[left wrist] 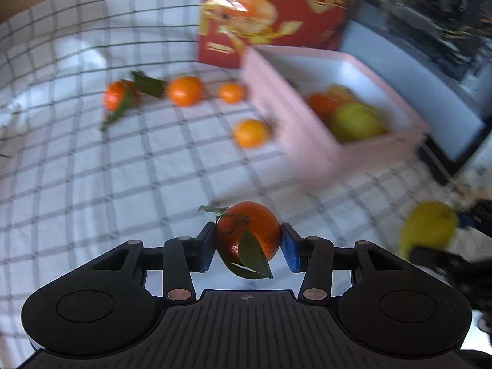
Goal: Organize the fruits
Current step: 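Carry the leafy mandarin into the pink box and open the left tool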
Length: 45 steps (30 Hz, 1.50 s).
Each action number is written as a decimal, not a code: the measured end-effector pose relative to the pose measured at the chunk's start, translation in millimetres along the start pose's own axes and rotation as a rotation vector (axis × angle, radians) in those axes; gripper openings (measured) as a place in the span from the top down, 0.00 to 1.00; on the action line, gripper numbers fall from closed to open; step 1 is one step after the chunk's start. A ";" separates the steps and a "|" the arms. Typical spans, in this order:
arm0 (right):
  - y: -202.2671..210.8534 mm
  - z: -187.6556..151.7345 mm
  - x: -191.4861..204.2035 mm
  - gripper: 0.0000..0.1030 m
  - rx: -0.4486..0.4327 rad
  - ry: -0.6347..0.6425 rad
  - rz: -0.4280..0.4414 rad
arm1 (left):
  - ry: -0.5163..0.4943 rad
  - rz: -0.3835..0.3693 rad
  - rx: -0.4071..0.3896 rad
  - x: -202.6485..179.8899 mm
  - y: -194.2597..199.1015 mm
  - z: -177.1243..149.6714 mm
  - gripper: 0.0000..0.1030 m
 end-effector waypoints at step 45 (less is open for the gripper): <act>82.2 72.4 -60.4 0.42 -0.228 -0.205 -0.026 | -0.026 -0.198 -0.168 -51.6 5.6 94.4 0.53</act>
Point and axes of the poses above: each gripper's, at about its wrist camera, not at the fingertips, and y roughly against the way its jaws point, x to its left, z to its top, the point moved 10 cm from there along -y, roughly the way its jaws point, and after that the axes turned 4 degrees about x, right-handed, at the moved point
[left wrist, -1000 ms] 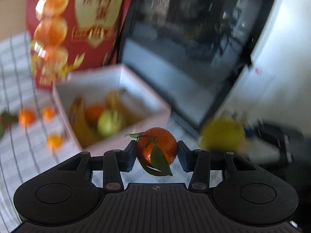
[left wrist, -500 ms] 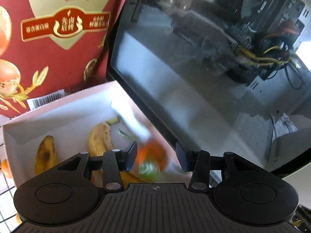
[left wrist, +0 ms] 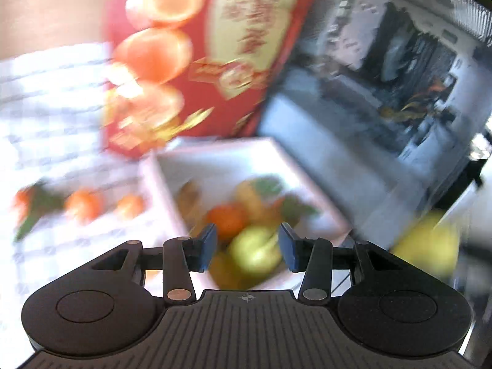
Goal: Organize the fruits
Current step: 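Carry the leafy mandarin into the pink box and open the left tool, then lower the yellow pear into the pink box and open the right tool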
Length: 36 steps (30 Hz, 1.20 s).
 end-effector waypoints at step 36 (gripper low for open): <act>-251.9 49.6 -4.5 0.41 0.278 0.067 -0.036 | 0.330 0.163 0.031 123.6 77.7 -115.3 0.53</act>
Point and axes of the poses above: each gripper's, at about its wrist camera, not at the fingertips, and y roughly against the way its jaws point, x to its left, z to its top, the point moved 10 cm from there along -y, roughly the way its jaws point, and after that the axes turned 4 degrees about x, right-handed, at the moved point
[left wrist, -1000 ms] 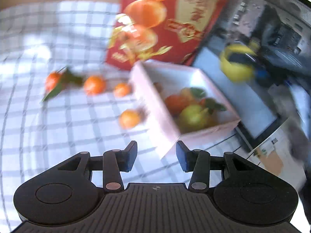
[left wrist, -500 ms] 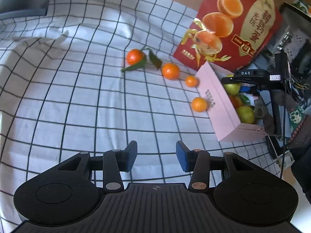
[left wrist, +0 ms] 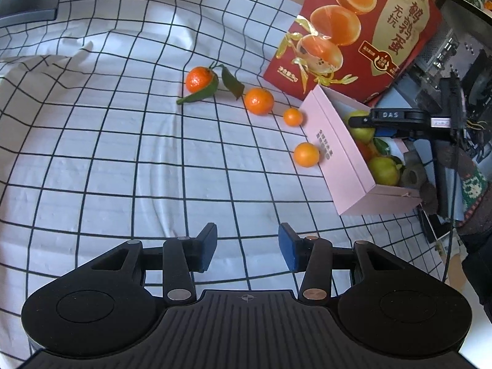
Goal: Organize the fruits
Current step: 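Lower the yellow pear into the pink box and open the right tool, then grasp another leafy mandarin on the table with the right tool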
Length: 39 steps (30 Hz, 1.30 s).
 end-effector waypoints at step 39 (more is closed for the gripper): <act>-72.6 40.6 257.6 0.32 0.009 0.283 0.109 | 0.122 0.123 -0.076 93.6 25.5 11.2 0.53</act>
Point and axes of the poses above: each gripper's, at about its wrist camera, not at the fingertips, and y roughly against the way its jaws point, x to its left, z to its top, the point moved 10 cm from there along -y, roughly the way its jaws point, and after that the axes turned 4 degrees about x, right-handed, at the moved point
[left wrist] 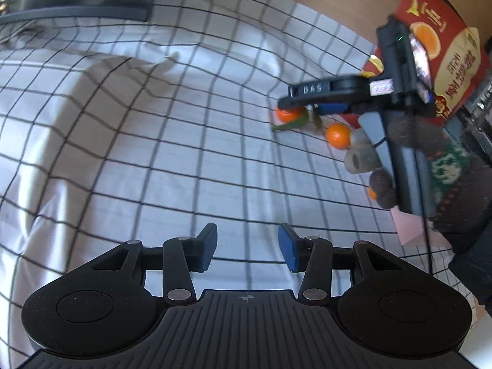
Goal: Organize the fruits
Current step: 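Grasp another leafy mandarin on the table with the right tool, then grasp a small orange with the left tool while the right tool holds the mandarin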
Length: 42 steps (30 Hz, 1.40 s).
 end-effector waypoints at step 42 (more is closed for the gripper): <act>207.9 -245.4 -44.8 0.56 -0.032 -0.030 0.018 | -0.766 -0.087 0.064 -220.0 -109.2 38.6 0.66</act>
Point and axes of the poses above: each gripper's, at about its wrist camera, not at the fingertips, and y roughly against the way its jaws point, x to its left, z to its top, the point moved 10 cm from there along -y, roughly the way its jaws point, and after that the axes turned 4 degrees about x, right-handed, at the moved point
